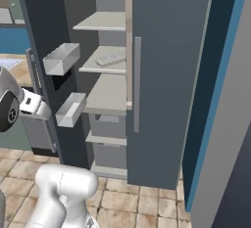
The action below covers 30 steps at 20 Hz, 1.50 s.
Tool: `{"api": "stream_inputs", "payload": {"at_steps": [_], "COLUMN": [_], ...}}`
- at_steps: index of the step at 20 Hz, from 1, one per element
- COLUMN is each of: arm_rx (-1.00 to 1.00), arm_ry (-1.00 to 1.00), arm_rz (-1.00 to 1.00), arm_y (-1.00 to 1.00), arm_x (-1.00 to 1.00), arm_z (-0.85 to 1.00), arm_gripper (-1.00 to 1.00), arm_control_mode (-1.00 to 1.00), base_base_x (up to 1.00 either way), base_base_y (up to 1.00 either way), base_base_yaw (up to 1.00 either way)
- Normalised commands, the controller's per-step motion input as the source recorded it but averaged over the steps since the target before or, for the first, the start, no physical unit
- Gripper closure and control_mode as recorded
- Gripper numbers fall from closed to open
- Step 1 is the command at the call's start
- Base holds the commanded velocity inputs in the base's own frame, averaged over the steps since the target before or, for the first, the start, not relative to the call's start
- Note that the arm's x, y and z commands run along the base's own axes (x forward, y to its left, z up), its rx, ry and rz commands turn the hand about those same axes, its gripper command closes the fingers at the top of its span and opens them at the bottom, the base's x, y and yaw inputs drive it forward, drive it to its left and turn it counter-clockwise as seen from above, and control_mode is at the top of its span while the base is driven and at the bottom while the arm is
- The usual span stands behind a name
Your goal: The ice cube tray has been filled with water. Take the tray and place it in the freezer to make ice. Close the freezer door after placing the tray.
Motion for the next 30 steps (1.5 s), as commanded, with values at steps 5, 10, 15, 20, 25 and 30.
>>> {"api": "stream_inputs", "payload": {"at_steps": [5,10,15,20,25,30], "arm_rx": [-0.41,-0.43,-0.32,-0.21,-0.09,-0.11], "arm_ry": [0.04,0.00,0.00,0.00,0.04,0.00], "arm_rz": [0.29,0.13,0.03,0.01,0.00,0.00], "arm_y": [1.00,0.98,0.80,0.44,0.09,0.01], "arm_x": [0.00,0.00,0.18,0.45,0.55,0.58], "arm_z": [-0.12,-0.29,-0.32,-0.15,-0.03,-0.01], "arm_gripper": [-1.00,-1.00,-1.00,-1.00,-1.00,-1.00], "arm_control_mode": [-1.00,-1.00,-1.00,-1.00,-1.00,-1.00], "base_base_x": [0.00,0.00,0.00,0.00,0.00,0.00], "base_base_y": [0.00,0.00,0.00,0.00,0.00,0.00], "base_base_yaw": [0.00,0.00,0.00,0.00,0.00,0.00]}}
